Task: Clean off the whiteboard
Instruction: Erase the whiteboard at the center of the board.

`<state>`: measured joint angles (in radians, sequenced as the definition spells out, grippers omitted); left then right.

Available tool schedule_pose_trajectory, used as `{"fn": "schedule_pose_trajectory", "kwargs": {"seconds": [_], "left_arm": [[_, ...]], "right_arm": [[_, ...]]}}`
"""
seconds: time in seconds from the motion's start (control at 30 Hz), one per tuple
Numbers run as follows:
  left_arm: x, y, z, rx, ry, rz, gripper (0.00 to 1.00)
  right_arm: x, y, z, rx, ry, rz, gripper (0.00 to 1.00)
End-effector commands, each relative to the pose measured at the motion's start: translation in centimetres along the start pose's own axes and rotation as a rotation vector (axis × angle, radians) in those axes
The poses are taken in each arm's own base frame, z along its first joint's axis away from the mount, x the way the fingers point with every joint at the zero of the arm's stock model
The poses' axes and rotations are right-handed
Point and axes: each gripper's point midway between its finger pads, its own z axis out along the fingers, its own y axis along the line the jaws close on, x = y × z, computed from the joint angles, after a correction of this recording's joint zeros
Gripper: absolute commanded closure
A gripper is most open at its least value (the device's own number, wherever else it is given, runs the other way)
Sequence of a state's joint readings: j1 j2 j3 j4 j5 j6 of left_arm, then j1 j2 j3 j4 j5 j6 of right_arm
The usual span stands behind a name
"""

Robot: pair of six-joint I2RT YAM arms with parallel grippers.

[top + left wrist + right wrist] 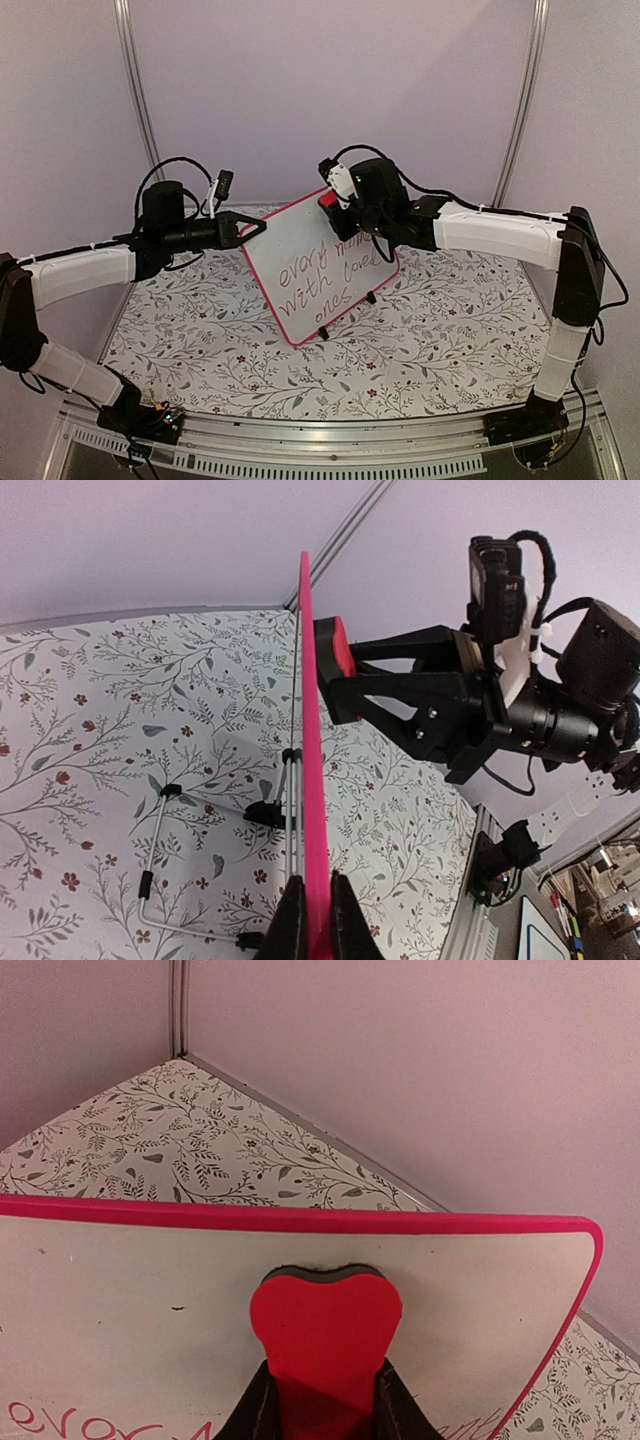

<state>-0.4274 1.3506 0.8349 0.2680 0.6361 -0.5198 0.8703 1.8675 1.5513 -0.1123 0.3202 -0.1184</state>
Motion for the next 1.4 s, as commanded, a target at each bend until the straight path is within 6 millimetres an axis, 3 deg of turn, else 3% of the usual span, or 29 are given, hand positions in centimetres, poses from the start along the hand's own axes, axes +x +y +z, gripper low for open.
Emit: {"fn": "schedule_pose_trajectory", "kwargs": {"seconds": [0.0, 0.23, 0.73, 0.9, 1.37], "left_arm": [[0.6, -2.7, -0.1, 0.105, 0.030, 0.003, 1.00], [0.8, -2.7, 0.0, 0.105, 0.034, 0.000, 1.00], [0.7, -2.7, -0.1, 0.105, 0.030, 0.002, 1.00], [0.7, -2.7, -0.1, 0.106, 0.031, 0.002, 1.00], [0.7, -2.8, -0.1, 0.108, 0.030, 0.005, 1.00]], "right_arm": [[2.3, 0.0, 0.9, 0.013, 0.056, -0.020, 0.74], [6.3, 0.2, 0.5, 0.007, 0.123, -0.012, 0.75], [9.3, 0.0, -0.4, 0.018, 0.165, 0.009, 0.75], [8.6, -0.3, -0.4, 0.025, 0.148, 0.017, 0.75], [3.0, -1.4, 0.5, 0.052, 0.059, 0.000, 0.74]]}}
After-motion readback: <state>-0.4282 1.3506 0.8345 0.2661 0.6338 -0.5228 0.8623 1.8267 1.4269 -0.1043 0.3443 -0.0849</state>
